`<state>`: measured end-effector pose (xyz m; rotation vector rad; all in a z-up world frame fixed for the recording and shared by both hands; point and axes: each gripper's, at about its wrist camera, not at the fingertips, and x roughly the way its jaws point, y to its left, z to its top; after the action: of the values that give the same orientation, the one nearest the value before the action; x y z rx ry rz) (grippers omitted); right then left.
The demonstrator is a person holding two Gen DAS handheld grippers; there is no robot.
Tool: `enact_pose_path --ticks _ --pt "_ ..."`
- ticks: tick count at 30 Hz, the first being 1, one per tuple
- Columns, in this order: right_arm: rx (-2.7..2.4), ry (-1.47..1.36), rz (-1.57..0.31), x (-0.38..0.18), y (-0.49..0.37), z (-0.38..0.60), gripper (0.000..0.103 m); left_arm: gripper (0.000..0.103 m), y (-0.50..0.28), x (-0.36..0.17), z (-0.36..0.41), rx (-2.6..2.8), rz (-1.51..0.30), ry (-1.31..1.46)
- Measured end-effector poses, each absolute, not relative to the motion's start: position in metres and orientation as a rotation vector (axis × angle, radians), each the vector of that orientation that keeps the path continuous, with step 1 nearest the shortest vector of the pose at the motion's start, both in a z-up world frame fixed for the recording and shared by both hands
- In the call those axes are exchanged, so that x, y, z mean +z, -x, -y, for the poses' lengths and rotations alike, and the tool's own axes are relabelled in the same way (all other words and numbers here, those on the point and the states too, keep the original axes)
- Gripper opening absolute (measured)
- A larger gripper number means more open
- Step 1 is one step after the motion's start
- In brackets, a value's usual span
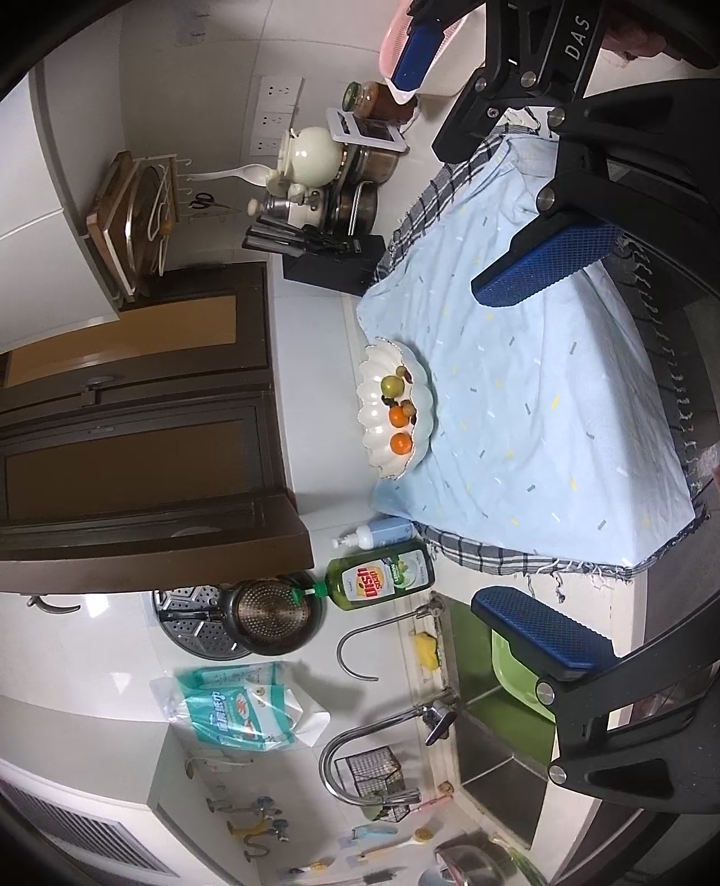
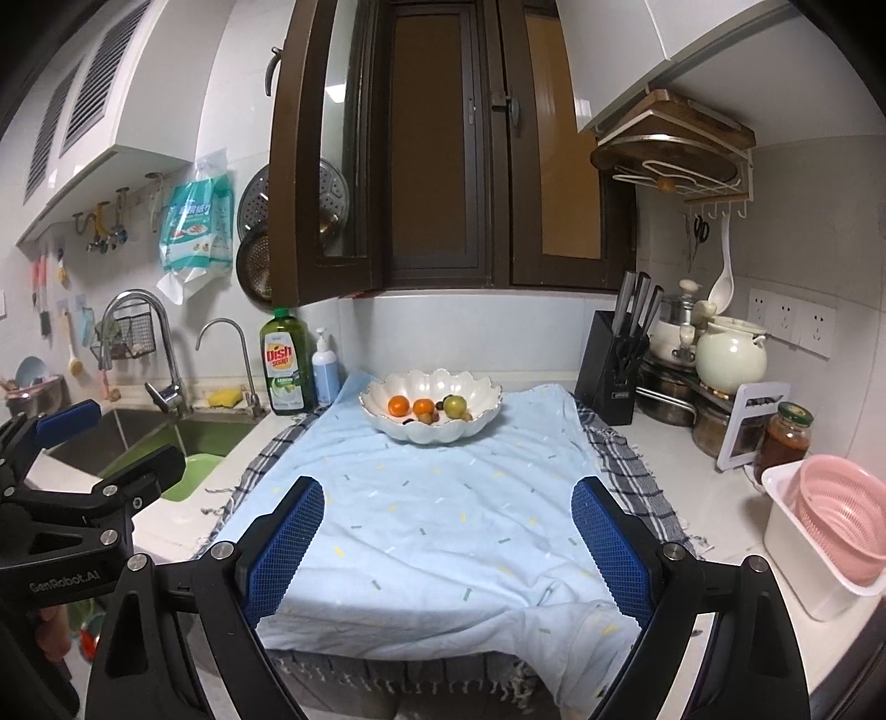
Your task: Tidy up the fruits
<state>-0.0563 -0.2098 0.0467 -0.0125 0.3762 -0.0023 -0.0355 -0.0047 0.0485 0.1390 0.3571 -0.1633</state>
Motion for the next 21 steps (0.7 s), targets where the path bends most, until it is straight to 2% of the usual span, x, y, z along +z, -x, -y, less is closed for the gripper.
enact_pose_path --ticks 21 --pt "-0.011 0.009 -0.353 0.055 0.077 0.219 0.092 0.103 0.051 0.056 0.013 -0.175 -0.336 -0.144"
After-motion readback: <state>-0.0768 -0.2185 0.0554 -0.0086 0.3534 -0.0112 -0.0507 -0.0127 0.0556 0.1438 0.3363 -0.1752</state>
